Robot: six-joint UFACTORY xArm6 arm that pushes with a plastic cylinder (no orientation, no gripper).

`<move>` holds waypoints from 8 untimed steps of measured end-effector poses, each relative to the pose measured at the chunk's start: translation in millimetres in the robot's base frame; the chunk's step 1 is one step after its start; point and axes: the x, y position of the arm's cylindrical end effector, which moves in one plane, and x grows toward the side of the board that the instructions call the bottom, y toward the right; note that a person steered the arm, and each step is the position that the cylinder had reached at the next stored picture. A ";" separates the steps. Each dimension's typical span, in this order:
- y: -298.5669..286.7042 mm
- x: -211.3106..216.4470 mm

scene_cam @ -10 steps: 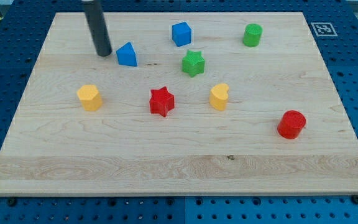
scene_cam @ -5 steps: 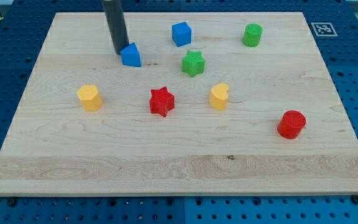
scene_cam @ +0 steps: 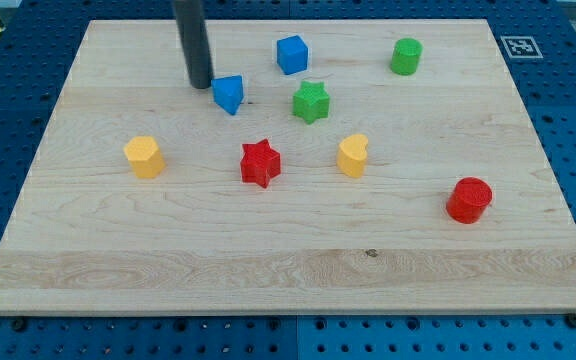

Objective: Push the blue triangle towards blue cube

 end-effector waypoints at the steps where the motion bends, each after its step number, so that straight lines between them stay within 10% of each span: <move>1: -16.4 16.1; 3: -11.3 63.6; 8: 67.9 30.1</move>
